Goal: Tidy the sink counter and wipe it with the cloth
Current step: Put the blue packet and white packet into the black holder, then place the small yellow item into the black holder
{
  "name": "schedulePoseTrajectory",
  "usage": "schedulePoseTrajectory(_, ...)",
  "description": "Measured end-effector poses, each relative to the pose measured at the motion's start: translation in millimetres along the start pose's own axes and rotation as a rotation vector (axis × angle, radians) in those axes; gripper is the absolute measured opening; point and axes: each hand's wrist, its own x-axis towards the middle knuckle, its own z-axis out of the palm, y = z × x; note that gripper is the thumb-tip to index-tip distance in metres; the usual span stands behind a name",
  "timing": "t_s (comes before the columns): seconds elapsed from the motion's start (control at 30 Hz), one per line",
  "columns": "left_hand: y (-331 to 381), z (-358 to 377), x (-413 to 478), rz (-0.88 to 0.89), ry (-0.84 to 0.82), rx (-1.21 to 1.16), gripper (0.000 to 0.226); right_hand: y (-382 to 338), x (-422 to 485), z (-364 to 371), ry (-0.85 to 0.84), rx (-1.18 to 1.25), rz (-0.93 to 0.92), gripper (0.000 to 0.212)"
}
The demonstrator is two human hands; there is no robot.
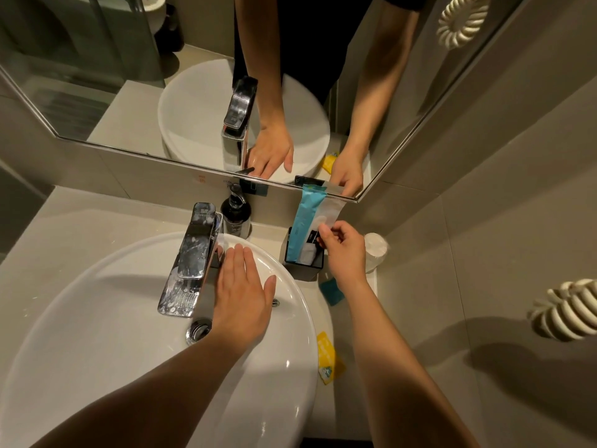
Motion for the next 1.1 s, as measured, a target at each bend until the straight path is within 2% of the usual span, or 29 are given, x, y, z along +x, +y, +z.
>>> schedulePoseTrajectory(0.1, 0.1, 1.6, 0.3, -0.001, 0.001, -0.001, 0.075, 2.1, 0.3, -2.4, 0.0, 0.024, 0.01, 0.014)
schedulePoseTrajectory(0.3, 0.3, 1.1, -0.3, -0.008, -0.001, 0.015, 0.076, 7.8, -5.5, -15.2, 0.023, 0.11, 0.044, 0.027)
schedulePoseTrajectory(0.5, 1.3, -0.5, -1.6, -0.005, -0.002, 0.054, 0.075, 28.9, -24.7, -40.5, 0.109, 0.094, 0.081, 0.011)
schedulePoseTrajectory(0.63, 2.4, -1.1, -2.0, -0.005, -0.007, 0.066, 0.075, 61.0, -43.8, -52.5, 0.156, -0.002, 0.161, 0.004)
schedulePoseTrajectory(0.83, 1.9, -0.1, -2.1, -0.01, -0.004, 0.08, 0.076, 95.7, -47.6, -49.2, 0.215, -0.156, 0.338, 0.024)
schedulePoseTrajectory(0.97, 2.1, 1.0, -0.9, -0.01, -0.006, 0.065, 0.076, 96.7, -33.3, -38.3, 0.213, -0.304, 0.349, 0.049)
schedulePoseTrajectory(1.1, 1.3, 1.8, -0.4, -0.011, 0.003, 0.049, 0.076, 104.8, -19.9, -27.7, 0.184, -0.295, 0.421, 0.043)
